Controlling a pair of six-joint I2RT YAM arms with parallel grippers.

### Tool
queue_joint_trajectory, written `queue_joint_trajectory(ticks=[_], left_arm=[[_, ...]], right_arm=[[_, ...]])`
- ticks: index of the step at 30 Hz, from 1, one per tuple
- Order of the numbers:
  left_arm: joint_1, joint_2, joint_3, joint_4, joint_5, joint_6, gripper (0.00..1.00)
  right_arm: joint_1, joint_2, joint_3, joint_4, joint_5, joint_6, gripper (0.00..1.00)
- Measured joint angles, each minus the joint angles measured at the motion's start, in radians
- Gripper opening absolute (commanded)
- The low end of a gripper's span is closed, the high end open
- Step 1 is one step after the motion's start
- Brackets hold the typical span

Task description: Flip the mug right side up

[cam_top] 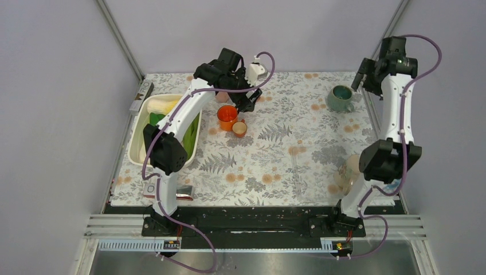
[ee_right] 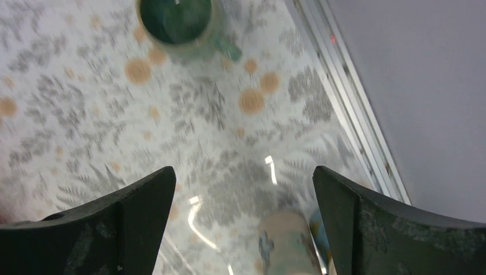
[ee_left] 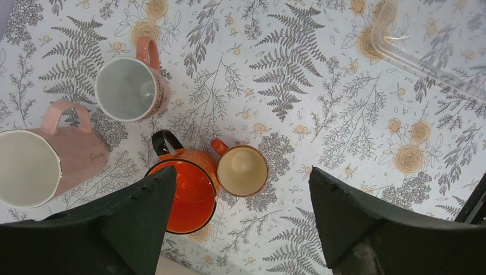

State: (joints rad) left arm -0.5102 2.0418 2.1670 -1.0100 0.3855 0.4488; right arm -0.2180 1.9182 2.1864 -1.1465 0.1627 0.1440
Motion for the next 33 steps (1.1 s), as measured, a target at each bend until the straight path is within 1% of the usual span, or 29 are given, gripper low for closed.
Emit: queue_joint_trajectory(ticks=[2,5,9,12,19,23,25,28,33], left_arm=[[0.000,0.000,0.000,0.004,0.005,-0.006,0.90],[-0.002,0.000,-0.001,0.016,0.011,-0.010,0.91],[-0.003,-0.003,-0.014,0.029,0.020,-0.010,0.92],[-0.004,-0.010,-0.038,0.034,0.029,-0.010,0.92],[-0.002,-0.038,-0.097,0.034,0.040,-0.010,0.92],[0.003,-0.048,-0.100,0.034,0.040,-0.010,0.92],[0.006,-0.051,-0.100,0.035,0.040,-0.010,0.92],[0.008,-0.051,-0.100,0.035,0.040,-0.009,0.92],[0.008,-0.051,-0.100,0.035,0.040,-0.009,0.92]], right_arm=[[0.000,-0.115,-0.140,-0.019,0.000,0.003,1.00],[0.000,-0.238,-0.367,-0.030,0.000,0.011,0.99],[-0.001,-0.339,-0.649,-0.030,0.010,0.038,1.00],[-0.007,-0.392,-0.774,-0.035,0.016,0.079,1.00],[-0.021,-0.528,-0.971,0.016,0.011,0.159,0.99],[-0.021,-0.544,-1.021,0.007,0.003,0.172,0.98],[-0.021,-0.544,-1.031,0.005,-0.008,0.176,0.95],[-0.021,-0.544,-1.040,0.006,-0.042,0.183,0.85],[-0.006,-0.549,-1.080,0.046,-0.177,0.220,0.83]])
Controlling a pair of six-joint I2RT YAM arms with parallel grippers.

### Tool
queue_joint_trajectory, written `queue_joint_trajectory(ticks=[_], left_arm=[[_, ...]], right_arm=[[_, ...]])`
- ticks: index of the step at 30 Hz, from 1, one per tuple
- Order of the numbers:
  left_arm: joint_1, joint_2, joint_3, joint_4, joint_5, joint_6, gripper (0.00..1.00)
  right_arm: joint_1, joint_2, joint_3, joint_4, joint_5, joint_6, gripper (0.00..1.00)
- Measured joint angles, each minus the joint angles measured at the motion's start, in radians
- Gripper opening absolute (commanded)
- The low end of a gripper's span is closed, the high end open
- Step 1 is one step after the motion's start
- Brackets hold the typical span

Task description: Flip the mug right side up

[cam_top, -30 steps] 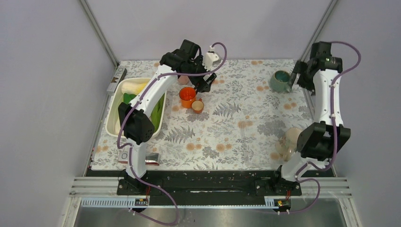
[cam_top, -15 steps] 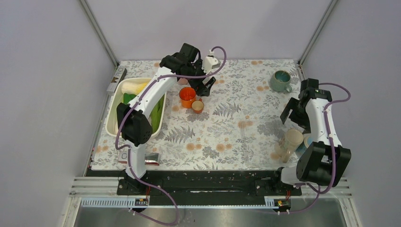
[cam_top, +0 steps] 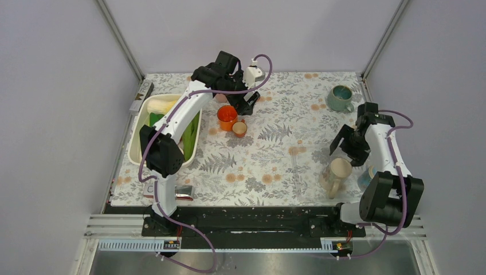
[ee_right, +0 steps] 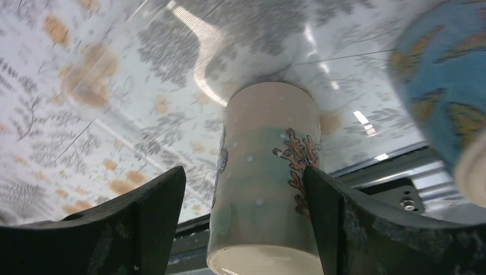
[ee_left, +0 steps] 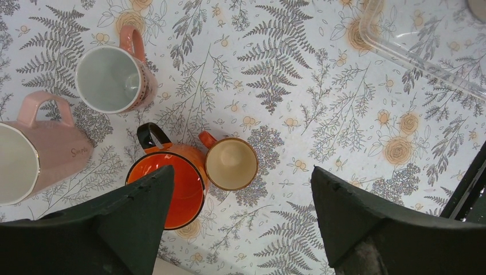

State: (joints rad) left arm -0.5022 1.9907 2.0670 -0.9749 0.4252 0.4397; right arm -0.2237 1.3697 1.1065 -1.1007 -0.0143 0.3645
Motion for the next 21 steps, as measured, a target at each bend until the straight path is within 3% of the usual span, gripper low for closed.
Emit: queue_joint_trajectory(ticks=[6,10,12,18,21], left_arm=[[0.000,0.000,0.000,0.000,0.000,0.000,0.92],[0.000,0.000,0.000,0.000,0.000,0.000,0.92],[0.000,0.000,0.000,0.000,0.000,0.000,0.92],[0.000,0.000,0.000,0.000,0.000,0.000,0.92],[0.000,0.000,0.000,0.000,0.000,0.001,0.93]], right_arm=[[0.148,0.010,-0.011,0.020,-0.114,0.051,0.86],[0.193,0.035,0.029,0.009,-0.135,0.045,0.93],[0.205,0.044,0.070,-0.010,-0.129,0.027,0.99],[0.309,0.048,0.267,-0.105,-0.034,-0.057,1.00],[0.319,0.006,0.285,-0.171,0.001,-0.057,0.99]])
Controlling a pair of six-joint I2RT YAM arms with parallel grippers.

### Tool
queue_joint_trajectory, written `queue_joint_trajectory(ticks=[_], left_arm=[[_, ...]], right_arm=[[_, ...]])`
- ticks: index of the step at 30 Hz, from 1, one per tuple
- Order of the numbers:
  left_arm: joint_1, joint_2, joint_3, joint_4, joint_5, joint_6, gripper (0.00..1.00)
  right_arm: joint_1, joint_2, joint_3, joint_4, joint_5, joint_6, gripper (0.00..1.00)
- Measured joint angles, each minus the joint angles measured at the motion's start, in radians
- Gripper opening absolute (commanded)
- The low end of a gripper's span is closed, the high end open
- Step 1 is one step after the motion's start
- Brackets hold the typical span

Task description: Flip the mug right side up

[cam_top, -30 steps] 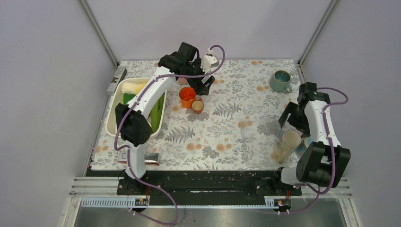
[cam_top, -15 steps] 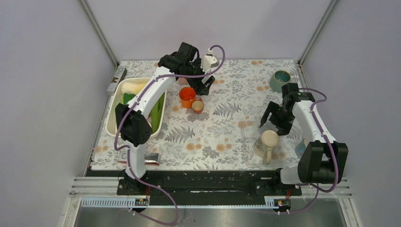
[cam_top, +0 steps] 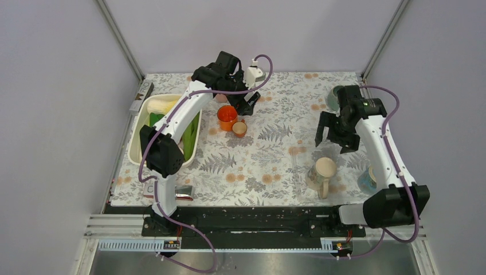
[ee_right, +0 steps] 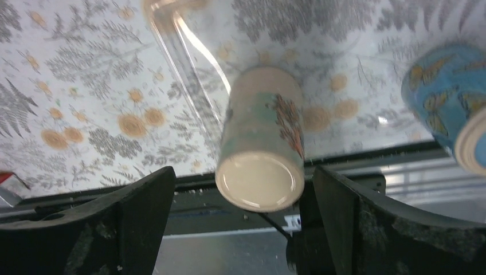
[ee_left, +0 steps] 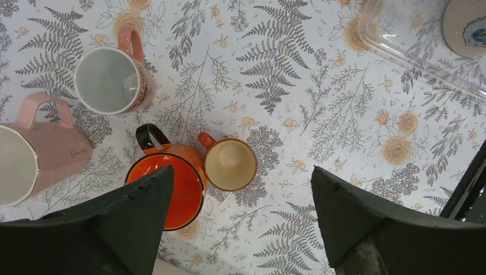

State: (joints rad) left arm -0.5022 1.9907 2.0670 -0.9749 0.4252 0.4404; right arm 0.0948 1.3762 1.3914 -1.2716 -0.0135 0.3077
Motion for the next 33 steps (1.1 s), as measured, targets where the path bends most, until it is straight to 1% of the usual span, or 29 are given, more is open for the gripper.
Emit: queue_joint_trajectory(ticks=[2,7,10,13,17,21,25,28,33], left_arm=[[0.000,0.000,0.000,0.000,0.000,0.000,0.93],[0.000,0.000,0.000,0.000,0.000,0.000,0.93],[0.000,0.000,0.000,0.000,0.003,0.000,0.93],[0.000,0.000,0.000,0.000,0.009,0.000,0.93],[0.000,0.000,-0.011,0.001,0.013,0.000,0.93],[0.000,0.000,-0.017,0.000,0.013,0.000,0.93],[0.000,0.000,-0.017,0.000,0.013,0.004,0.93],[0.000,-0.001,-0.017,0.000,0.013,0.005,0.93],[0.000,-0.003,-0.019,0.001,0.012,0.011,0.93]], right_arm=[[0.002,-0.038,-0.016,-0.050,0.006,0.011,0.99],[0.066,-0.154,-0.160,-0.152,0.012,0.068,1.00],[0.107,-0.167,-0.230,-0.177,0.016,0.113,0.99],[0.148,-0.167,-0.267,-0.167,0.025,0.159,0.99],[0.201,-0.174,-0.336,-0.086,0.049,0.212,1.00],[0.210,-0.174,-0.412,0.027,0.087,0.244,0.99],[0.210,-0.150,-0.416,0.107,0.139,0.247,1.00],[0.210,-0.100,-0.416,0.160,0.159,0.239,0.99],[0.211,-0.071,-0.415,0.208,0.180,0.217,0.99]])
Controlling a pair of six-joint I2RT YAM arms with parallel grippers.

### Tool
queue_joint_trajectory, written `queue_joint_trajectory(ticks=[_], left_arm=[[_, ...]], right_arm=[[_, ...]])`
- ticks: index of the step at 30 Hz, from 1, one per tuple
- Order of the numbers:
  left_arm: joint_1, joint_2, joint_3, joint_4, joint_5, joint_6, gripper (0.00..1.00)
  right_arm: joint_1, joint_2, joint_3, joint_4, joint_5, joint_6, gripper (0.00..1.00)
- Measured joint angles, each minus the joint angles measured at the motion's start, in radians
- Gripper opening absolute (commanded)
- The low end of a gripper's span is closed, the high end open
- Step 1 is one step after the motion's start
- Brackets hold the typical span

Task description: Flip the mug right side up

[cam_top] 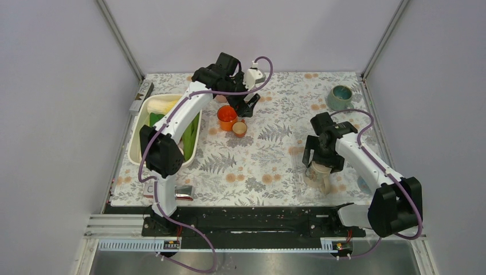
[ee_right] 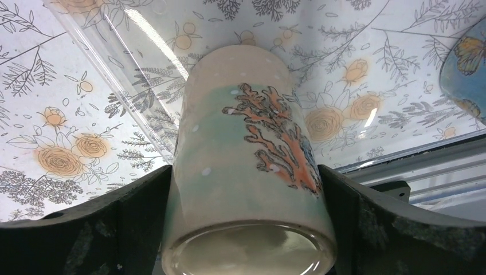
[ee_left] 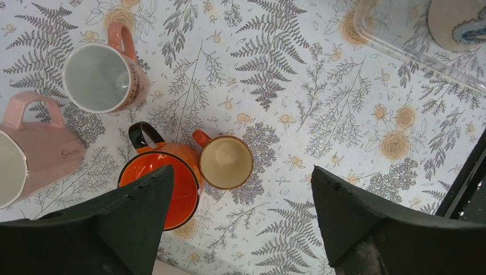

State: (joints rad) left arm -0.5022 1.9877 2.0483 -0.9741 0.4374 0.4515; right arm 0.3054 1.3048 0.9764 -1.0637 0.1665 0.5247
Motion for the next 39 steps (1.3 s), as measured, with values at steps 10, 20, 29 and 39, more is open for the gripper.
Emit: queue_joint_trajectory(ticks=[10,20,29,39], left_arm=[[0.000,-0.003,-0.013,-0.002,0.000,0.003,0.93],[0.000,-0.003,-0.013,-0.002,0.003,0.003,0.93],[0.000,-0.003,-0.014,-0.002,0.003,0.003,0.93],[0.000,-0.003,-0.014,-0.002,0.004,0.004,0.93]], right_arm=[[0.000,-0.004,0.012,-0.013,-0.023,-0.068,0.99],[0.000,0.060,0.013,-0.018,-0.037,-0.097,0.94],[0.000,0.062,0.019,-0.029,-0.039,-0.111,0.99],[0.000,-0.064,0.024,-0.103,-0.114,-0.131,0.99]])
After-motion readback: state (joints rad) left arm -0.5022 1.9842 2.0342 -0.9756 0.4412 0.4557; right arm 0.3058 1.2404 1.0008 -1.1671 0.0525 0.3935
